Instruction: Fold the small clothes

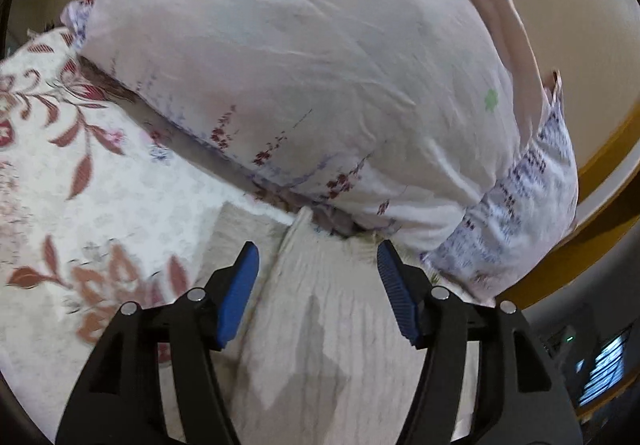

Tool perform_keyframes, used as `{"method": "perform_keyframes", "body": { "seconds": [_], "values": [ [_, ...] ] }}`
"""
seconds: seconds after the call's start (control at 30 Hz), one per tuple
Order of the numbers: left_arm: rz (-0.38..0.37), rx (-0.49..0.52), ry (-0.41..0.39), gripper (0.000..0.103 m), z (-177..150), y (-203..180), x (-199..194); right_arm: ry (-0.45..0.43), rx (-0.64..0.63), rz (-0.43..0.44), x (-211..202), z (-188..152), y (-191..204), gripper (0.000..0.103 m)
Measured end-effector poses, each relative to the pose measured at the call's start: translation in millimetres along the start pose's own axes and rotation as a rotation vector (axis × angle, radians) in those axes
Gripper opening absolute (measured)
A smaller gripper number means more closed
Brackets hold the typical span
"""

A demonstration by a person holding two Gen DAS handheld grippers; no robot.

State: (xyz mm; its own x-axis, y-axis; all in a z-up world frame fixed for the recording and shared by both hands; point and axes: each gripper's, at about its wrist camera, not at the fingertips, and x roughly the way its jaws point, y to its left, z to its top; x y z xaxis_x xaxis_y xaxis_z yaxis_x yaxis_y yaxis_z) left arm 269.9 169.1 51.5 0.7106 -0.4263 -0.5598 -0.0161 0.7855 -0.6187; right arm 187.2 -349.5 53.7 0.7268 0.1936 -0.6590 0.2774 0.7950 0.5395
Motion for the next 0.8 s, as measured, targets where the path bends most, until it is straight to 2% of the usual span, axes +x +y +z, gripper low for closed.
{"method": "perform_keyframes", "body": {
  "seconds": [0.07, 0.17, 0.27, 0.43, 0.53, 0.6, 0.63, 0.7, 0.73, 0.77, 0.8],
  "values": [
    [0.02, 0.033, 0.01, 0.061, -5.2, 0.8, -8.2, -0.017, -0.039, -0.036, -14.6, -7.3, -3.7, 0.054],
    [0.05, 0.087, 0.018, 0.061, -15.9, 0.2, -18.9, -0.009, -0.099, -0.075, -28.2, -21.4, -8.8, 0.048],
    [0.072, 0.14, 0.035, 0.06, -27.3, -1.2, -25.1, 0.025, -0.137, -0.097, -32.0, -34.4, -13.7, 0.044],
    [0.089, 0.164, 0.071, 0.059, -40.3, 0.4, -22.4, 0.078, -0.169, -0.125, -22.2, -48.2, -16.6, 0.04],
    [0.102, 0.165, 0.108, 0.051, -47.6, 4.1, -14.9, 0.099, -0.205, -0.155, -15.8, -56.5, -15.8, 0.032],
    [0.109, 0.175, 0.125, 0.04, -52.1, 4.5, -11.1, 0.105, -0.243, -0.185, -12.2, -61.8, -13.1, 0.012],
    [0.113, 0.182, 0.134, 0.037, -54.1, 4.4, -9.2, 0.11, -0.266, -0.2, -10.8, -64.5, -11.0, 0.011],
    [0.135, 0.199, 0.141, 0.023, -56.9, 3.2, -6.9, 0.1, -0.294, -0.208, -12.6, -68.7, -6.7, 0.009],
    [0.144, 0.207, 0.143, 0.021, -57.4, 3.2, -6.5, 0.089, -0.308, -0.212, -15.5, -70.4, -3.7, 0.009],
    [0.143, 0.21, 0.151, 0.012, -57.7, 3.9, -6.1, 0.081, -0.315, -0.214, -17.9, -71.2, -1.6, 0.009],
    [0.139, 0.206, 0.156, 0.009, -57.4, 4.7, -6.0, 0.07, -0.318, -0.216, -21.8, -72.3, 0.5, 0.009]
  ]
}}
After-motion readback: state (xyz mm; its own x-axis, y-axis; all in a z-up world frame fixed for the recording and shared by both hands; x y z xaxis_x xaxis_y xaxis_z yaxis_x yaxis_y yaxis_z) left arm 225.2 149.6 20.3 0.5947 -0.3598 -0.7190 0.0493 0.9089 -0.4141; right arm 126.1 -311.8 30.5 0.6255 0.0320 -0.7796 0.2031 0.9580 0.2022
